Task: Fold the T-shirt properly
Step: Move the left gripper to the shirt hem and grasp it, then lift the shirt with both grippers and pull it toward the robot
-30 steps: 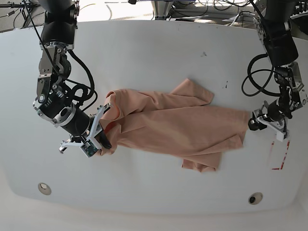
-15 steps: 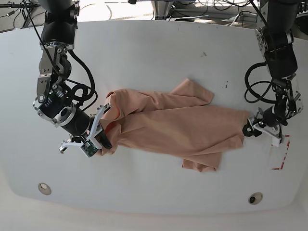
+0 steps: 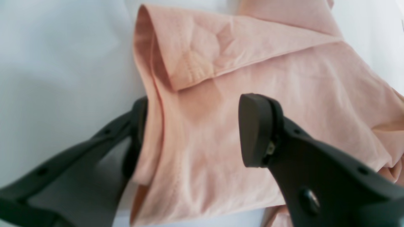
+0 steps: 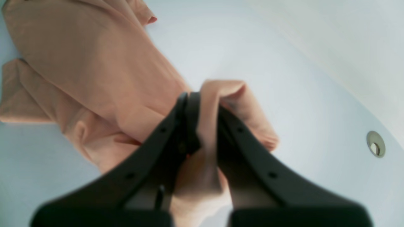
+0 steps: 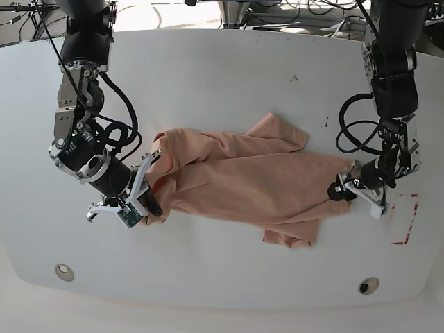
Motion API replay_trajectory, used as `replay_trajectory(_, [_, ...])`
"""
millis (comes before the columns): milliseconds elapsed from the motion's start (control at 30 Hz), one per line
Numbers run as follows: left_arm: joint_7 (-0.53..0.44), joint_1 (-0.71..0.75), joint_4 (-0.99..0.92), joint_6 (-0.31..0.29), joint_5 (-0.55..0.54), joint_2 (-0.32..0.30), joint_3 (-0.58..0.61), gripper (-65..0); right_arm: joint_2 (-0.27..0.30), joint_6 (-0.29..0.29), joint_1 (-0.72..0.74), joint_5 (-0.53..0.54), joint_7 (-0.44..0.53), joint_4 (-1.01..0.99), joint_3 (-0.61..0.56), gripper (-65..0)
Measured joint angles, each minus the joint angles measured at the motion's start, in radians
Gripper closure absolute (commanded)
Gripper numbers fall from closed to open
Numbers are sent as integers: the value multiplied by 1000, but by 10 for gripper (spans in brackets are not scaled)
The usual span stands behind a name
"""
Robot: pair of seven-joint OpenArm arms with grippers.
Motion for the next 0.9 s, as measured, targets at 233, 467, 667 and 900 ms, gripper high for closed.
replay_trajectory(233, [23,7,0,2,8,-4,-1,-24,-5,0,0,0,0,0,-1,-2])
replay_trajectory(467, [32,16,15,2,10,-5,-1,0,-6,-1,0,-3,1,0,-1,-2])
replay_trajectory(667, [71,85,181,13,37,-4,4,0,-5,-2,1,-4,0,0,-1,-2])
replay_trajectory(900, [181,122,444,16,35,-3,-6,0,-5,-2,10,-3,9,-31,4,-2])
